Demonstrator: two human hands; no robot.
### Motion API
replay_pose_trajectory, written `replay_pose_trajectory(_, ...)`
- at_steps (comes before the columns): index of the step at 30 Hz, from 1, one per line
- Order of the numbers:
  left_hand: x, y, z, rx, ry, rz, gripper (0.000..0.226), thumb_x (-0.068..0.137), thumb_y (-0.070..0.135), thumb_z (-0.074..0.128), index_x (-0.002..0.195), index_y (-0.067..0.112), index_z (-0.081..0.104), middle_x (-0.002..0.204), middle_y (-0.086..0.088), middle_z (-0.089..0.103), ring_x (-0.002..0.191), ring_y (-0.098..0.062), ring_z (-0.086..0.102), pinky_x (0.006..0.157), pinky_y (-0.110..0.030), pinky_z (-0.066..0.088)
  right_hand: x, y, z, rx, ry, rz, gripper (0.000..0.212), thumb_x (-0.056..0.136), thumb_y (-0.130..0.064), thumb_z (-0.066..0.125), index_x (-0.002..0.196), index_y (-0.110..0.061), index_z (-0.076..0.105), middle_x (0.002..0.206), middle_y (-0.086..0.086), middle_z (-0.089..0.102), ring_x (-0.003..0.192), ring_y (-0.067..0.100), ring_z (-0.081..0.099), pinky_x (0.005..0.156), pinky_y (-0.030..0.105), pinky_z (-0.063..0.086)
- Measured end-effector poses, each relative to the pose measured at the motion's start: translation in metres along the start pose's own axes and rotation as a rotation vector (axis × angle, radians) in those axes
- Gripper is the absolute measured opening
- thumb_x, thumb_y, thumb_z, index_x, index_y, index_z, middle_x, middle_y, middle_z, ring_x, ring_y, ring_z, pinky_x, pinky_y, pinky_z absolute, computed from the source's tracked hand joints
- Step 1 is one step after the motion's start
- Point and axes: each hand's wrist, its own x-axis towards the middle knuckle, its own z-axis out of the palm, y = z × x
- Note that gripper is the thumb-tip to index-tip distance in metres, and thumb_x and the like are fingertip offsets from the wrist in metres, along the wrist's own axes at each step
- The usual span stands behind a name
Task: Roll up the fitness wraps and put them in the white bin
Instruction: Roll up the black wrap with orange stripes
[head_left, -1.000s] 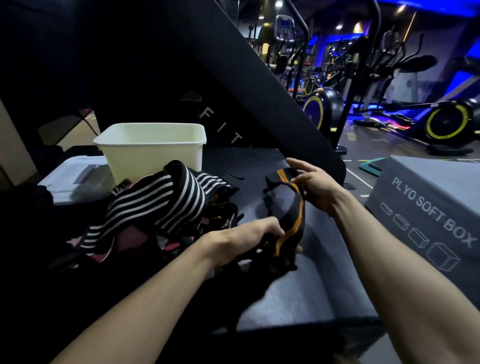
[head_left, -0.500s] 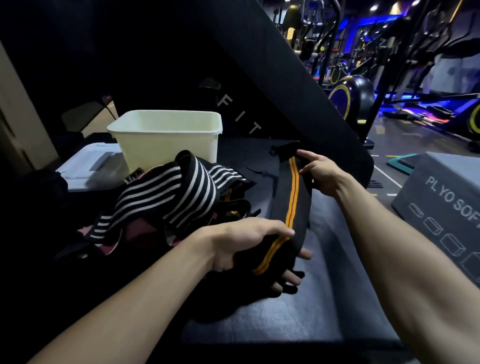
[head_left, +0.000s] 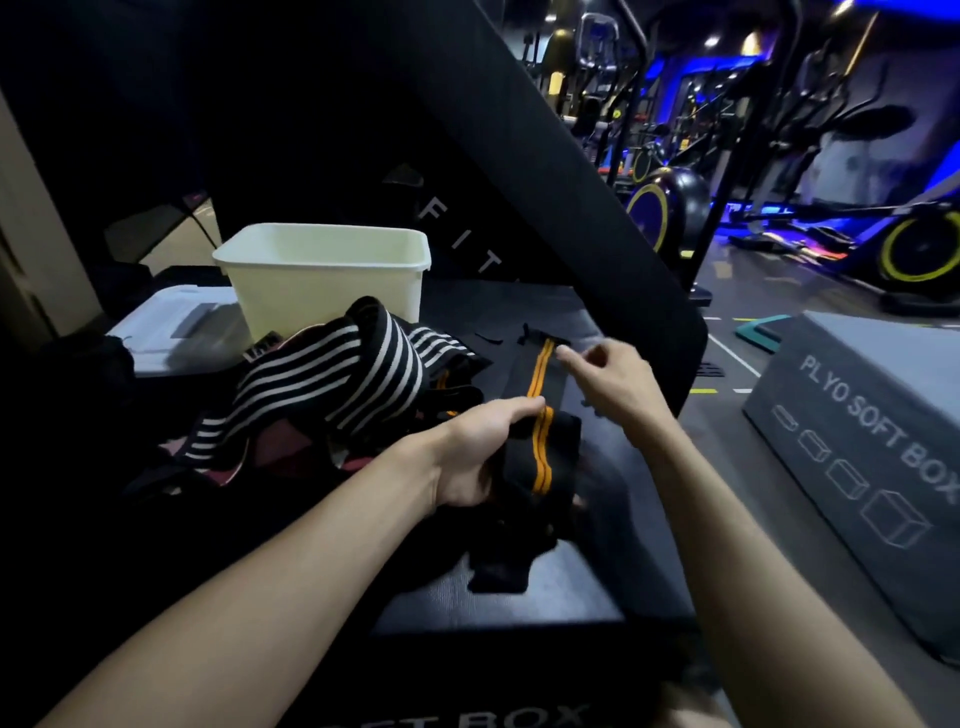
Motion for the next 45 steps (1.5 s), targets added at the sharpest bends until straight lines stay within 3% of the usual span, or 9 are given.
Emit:
replay_pose_trajectory(3,0.001,-0.001,0.006,-0.004,0.048,0.031,0.061,0.106,0.053,0.035,0.128,0.006,0.067,0.131,-0.021,0.067,0.101,-0.034,0.070,0.091,-0.040,0.053,-0.052,0.003,-0.013,0.050,-0.143,0.112,0.062,0.095,-0.061,0.057,0.074,-0.003,0.060,0.060,0.011,0.064,0.059,0.027,0.071,0.063,0.044,0.061)
replay_pose_trajectory(8,0.004,-0.011,0.011,0.093,0.104,0.014,0.065,0.103,0.062,0.032,0.115,0.014,0.074,0.118,-0.016,0.073,0.098,-0.030,0.068,0.089,-0.037,0.046,-0.110,0.003,-0.025,0.557,-0.270,0.336,0.046,0.097,-0.048,0.064,0.105,-0.003,0.068,0.094,0.005,0.070,0.068,0.019,0.065,0.062,0.038,0.062)
replay_pose_trajectory(12,0.000,-0.015,0.021,0.192,0.154,0.020,0.059,0.103,0.065,0.030,0.100,0.022,0.070,0.091,-0.006,0.075,0.078,-0.021,0.069,0.061,-0.028,0.050,-0.132,0.002,-0.026,0.663,-0.237,0.321,0.024,0.096,-0.025,0.071,0.107,-0.004,0.068,0.085,0.004,0.073,0.057,0.013,0.065,0.050,0.025,0.052)
replay_pose_trajectory(17,-0.007,-0.030,0.033,0.364,0.207,0.115,0.063,0.103,0.065,0.036,0.122,0.018,0.072,0.114,-0.006,0.077,0.100,-0.018,0.070,0.081,-0.031,0.055,-0.142,0.006,-0.031,0.626,-0.123,0.376,0.006,0.097,-0.010,0.069,0.092,-0.006,0.067,0.068,0.005,0.061,0.034,0.000,0.044,0.034,0.016,0.032)
replay_pose_trajectory(24,-0.028,-0.032,0.025,0.864,0.222,0.280,0.082,0.077,0.091,0.041,0.111,0.024,0.074,0.111,0.008,0.076,0.108,-0.013,0.069,0.106,-0.038,0.048,-0.150,0.010,-0.031,0.532,-0.088,0.425,0.010,0.097,-0.013,0.069,0.103,-0.005,0.066,0.063,0.003,0.053,0.030,0.003,0.035,0.037,0.014,0.028)
replay_pose_trajectory(29,-0.049,-0.038,0.009,1.306,0.283,0.321,0.053,0.097,0.070,0.046,0.069,0.026,0.054,0.075,0.010,0.058,0.072,-0.009,0.057,0.066,-0.029,0.043,-0.163,0.007,-0.026,0.443,-0.170,0.378,0.011,0.096,-0.013,0.070,0.096,-0.004,0.064,0.068,0.007,0.059,0.036,0.007,0.049,0.038,0.018,0.041)
replay_pose_trajectory(34,-0.055,-0.039,0.005,1.413,0.509,0.559,0.028,0.095,0.048,0.063,0.104,0.022,0.069,0.106,0.004,0.066,0.102,-0.018,0.065,0.091,-0.039,0.053,-0.164,0.017,-0.022,0.277,-0.184,0.343,0.016,0.090,-0.015,0.078,0.091,-0.003,0.067,0.068,0.011,0.061,0.047,0.018,0.057,0.048,0.031,0.055)
replay_pose_trajectory(38,-0.045,-0.050,0.006,1.537,0.225,0.540,0.048,0.099,0.045,0.059,0.145,0.029,0.056,0.150,0.003,0.047,0.138,-0.018,0.045,0.114,-0.037,0.040,-0.169,0.019,-0.025,0.081,-0.197,0.277,0.024,0.084,-0.022,0.085,0.093,-0.005,0.070,0.063,0.006,0.063,0.046,0.015,0.060,0.047,0.029,0.055)
replay_pose_trajectory(45,-0.034,-0.056,0.001,1.702,0.144,0.464,0.049,0.101,0.056,0.050,0.147,0.039,0.051,0.153,0.013,0.046,0.140,-0.016,0.041,0.115,-0.042,0.038,-0.160,0.007,-0.034,-0.435,-0.289,-0.072,0.030,0.082,-0.044,0.080,0.110,-0.033,0.073,0.084,-0.008,0.065,0.083,0.016,0.065,0.066,0.028,0.046)
